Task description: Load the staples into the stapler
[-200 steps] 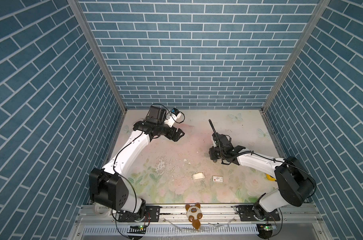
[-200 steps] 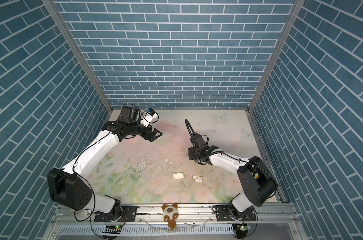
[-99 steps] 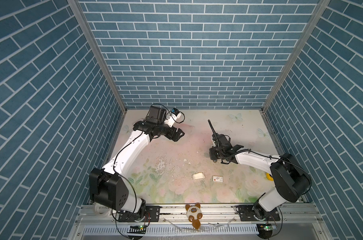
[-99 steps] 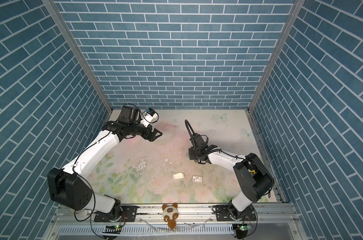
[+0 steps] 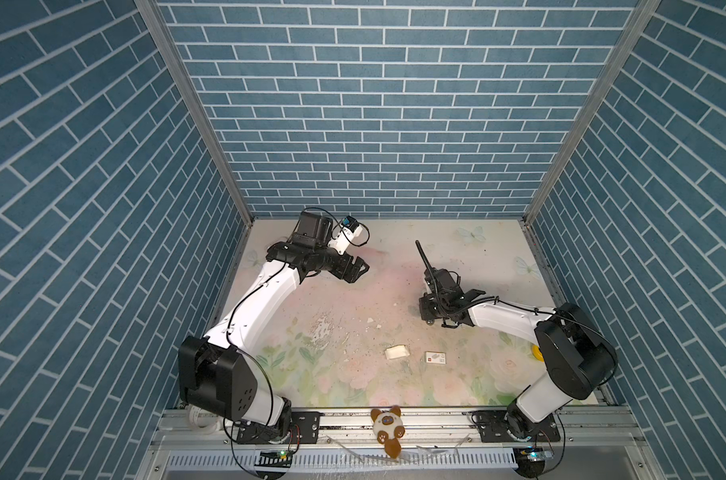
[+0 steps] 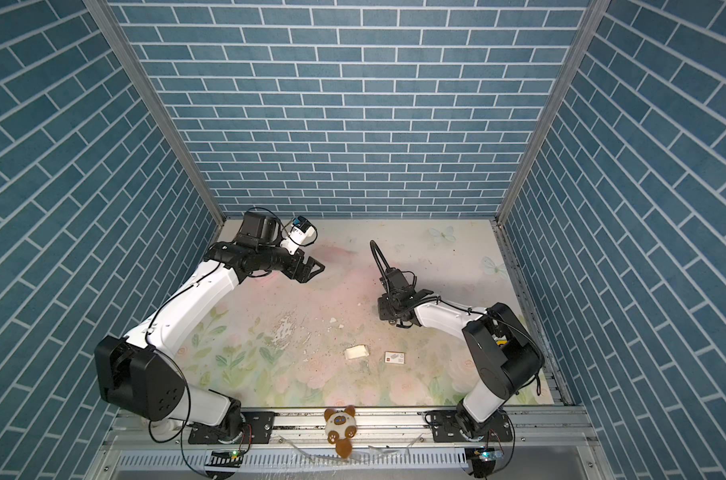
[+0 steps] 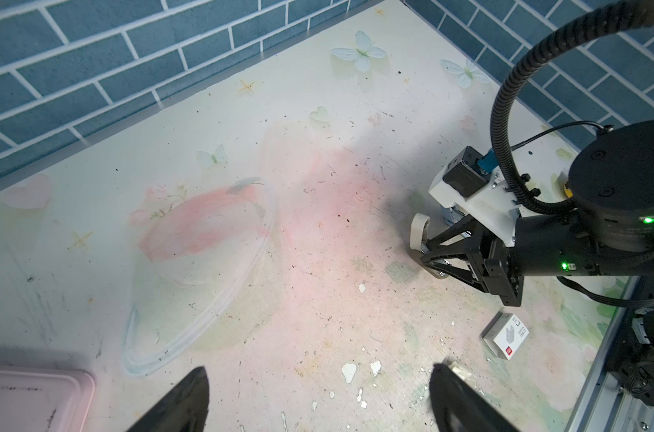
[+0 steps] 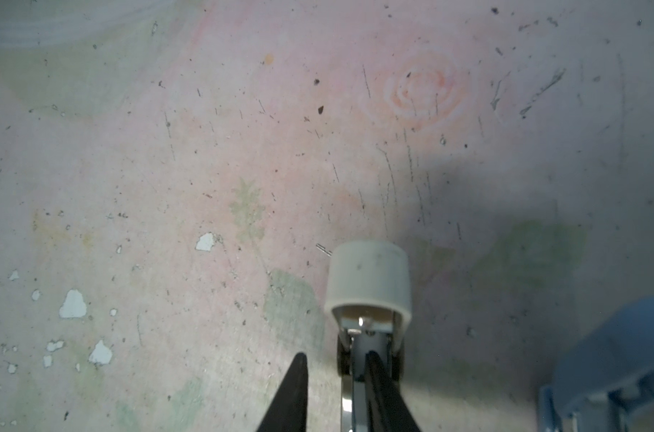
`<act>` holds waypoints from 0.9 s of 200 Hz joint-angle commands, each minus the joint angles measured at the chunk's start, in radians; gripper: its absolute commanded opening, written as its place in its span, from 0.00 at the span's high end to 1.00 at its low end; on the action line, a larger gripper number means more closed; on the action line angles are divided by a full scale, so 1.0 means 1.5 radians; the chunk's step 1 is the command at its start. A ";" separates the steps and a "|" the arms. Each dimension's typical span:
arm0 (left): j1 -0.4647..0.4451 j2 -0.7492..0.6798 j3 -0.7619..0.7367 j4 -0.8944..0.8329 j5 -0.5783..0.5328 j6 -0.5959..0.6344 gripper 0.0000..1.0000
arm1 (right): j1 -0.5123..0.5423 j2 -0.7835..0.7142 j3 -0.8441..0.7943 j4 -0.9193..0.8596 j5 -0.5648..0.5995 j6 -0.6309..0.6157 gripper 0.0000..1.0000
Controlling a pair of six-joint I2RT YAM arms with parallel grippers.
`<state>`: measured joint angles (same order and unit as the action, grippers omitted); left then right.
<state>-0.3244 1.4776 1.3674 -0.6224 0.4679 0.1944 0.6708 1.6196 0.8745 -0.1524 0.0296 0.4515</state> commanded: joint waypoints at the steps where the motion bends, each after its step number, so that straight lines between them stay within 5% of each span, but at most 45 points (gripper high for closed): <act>1: 0.006 0.006 -0.004 0.004 0.000 0.002 0.07 | -0.003 0.012 -0.001 0.000 -0.003 -0.018 0.72; 180: 0.006 0.008 -0.002 0.005 0.002 0.000 0.07 | -0.003 0.009 -0.017 -0.033 -0.023 -0.016 0.73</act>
<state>-0.3244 1.4815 1.3674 -0.6224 0.4683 0.1940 0.6682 1.6321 0.8738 -0.1520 0.0105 0.4442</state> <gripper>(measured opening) 0.932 0.273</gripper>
